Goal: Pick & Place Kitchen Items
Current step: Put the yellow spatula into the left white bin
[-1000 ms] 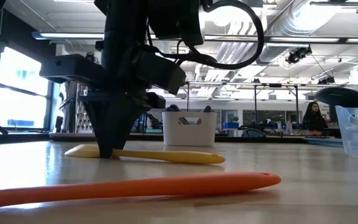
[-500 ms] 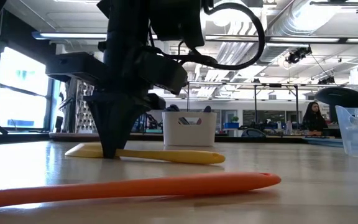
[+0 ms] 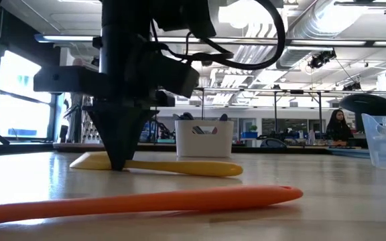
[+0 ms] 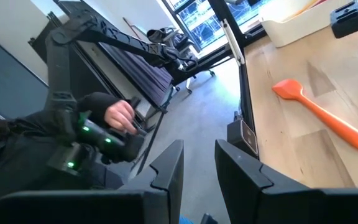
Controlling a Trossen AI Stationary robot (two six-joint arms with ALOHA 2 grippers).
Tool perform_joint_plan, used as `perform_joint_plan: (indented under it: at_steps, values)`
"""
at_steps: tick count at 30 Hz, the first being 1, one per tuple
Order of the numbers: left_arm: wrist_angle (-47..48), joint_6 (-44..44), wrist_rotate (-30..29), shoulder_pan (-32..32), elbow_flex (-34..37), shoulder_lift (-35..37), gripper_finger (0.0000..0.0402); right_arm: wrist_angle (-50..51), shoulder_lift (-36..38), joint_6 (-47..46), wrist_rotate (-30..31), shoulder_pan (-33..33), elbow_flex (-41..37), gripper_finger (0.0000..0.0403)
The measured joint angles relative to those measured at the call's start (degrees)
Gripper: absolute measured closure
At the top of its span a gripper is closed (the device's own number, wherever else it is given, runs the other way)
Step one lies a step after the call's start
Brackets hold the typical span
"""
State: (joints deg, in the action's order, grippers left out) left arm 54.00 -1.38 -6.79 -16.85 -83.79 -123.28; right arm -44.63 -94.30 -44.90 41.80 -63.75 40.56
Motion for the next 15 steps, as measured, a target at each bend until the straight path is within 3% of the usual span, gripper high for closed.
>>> perform_joint_plan:
  at_steps: [15]
  values:
    - [5.51,-4.73,-7.59,-5.19,-3.30,-0.48,0.0392,0.79,0.00,-0.32,-0.24,-0.07,0.00,0.0319]
